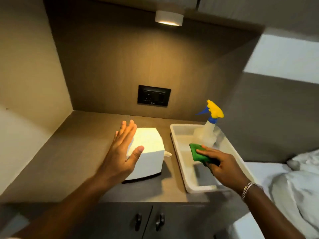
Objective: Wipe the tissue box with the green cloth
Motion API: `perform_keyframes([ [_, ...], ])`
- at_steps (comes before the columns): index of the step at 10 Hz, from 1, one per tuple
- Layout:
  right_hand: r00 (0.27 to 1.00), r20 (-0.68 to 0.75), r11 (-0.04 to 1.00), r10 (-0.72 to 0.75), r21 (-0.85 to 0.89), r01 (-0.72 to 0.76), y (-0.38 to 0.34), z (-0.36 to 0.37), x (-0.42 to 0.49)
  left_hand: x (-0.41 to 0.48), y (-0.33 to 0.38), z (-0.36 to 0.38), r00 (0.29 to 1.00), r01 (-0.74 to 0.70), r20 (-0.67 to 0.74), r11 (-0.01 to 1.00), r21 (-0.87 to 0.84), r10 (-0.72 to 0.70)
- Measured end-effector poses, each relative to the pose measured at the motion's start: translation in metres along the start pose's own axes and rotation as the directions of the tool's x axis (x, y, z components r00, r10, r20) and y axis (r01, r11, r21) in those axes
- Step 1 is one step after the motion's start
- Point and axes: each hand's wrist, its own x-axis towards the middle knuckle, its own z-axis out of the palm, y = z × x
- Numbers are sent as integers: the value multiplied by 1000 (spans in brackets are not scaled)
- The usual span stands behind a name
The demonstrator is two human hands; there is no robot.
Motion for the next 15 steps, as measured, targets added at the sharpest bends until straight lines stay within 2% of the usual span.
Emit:
perform_keyframes([
  [1, 986, 165, 988, -3, -152, 29, 32, 19, 21, -24, 3, 14, 984, 116, -133, 993, -25, -118],
  [2, 910, 406, 947, 89, -316, 49, 42, 31, 25, -49, 5, 25, 947, 256, -178, 963, -83, -267],
  [3, 844, 522, 951, 120, -306, 54, 27, 19, 33, -70, 23, 37, 868, 397, -261, 906, -145, -422],
  [4, 954, 272, 992, -123, 42, 116, -21, 8, 62, -80, 48, 54, 815, 393, -338, 877, -276, -471],
  [5, 955, 222, 900, -197, 427, 87, -71, 38, 95, -81, 74, 79, 765, 405, -405, 863, -302, -501],
  [6, 943, 314, 827, -110, 555, -89, -96, 75, 117, -68, 99, 98, 730, 384, -413, 827, -411, -544],
  [7, 923, 383, 792, 44, 549, -265, -92, 95, 120, -56, 104, 101, 726, 385, -351, 772, -505, -592],
  [8, 921, 359, 726, 150, 592, -349, -81, 99, 99, -48, 88, 91, 716, 375, -324, 732, -569, -619],
  [9, 938, 289, 594, 192, 727, -345, -95, 88, 56, -37, 69, 71, 716, 379, -282, 694, -612, -639],
  [10, 936, 321, 449, 143, 822, -350, -108, 102, 11, -22, 35, 49, 684, 477, -208, 643, -599, -700],
  [11, 968, 199, 490, 153, 835, -249, -119, 125, -2, -7, 11, 36, 735, 474, -66, 581, -662, -675],
  [12, 974, 143, 474, 176, 855, -211, -134, 134, -1, 13, 13, 21, 738, 497, -47, 588, -639, -674],
  [13, 980, 125, 440, 152, 880, -180, -148, 125, -7, 28, 8, 8, 708, 521, 24, 499, -693, -706],
  [14, 979, 7, 481, 201, 870, -106, -148, 107, -31, 41, 2, -3, 624, 592, 42, 437, -677, -781],
  [15, 964, -93, 489, 249, 871, -42, -143, 80, -71, 42, 14, -28, 571, 546, -145, 506, -667, -808],
])
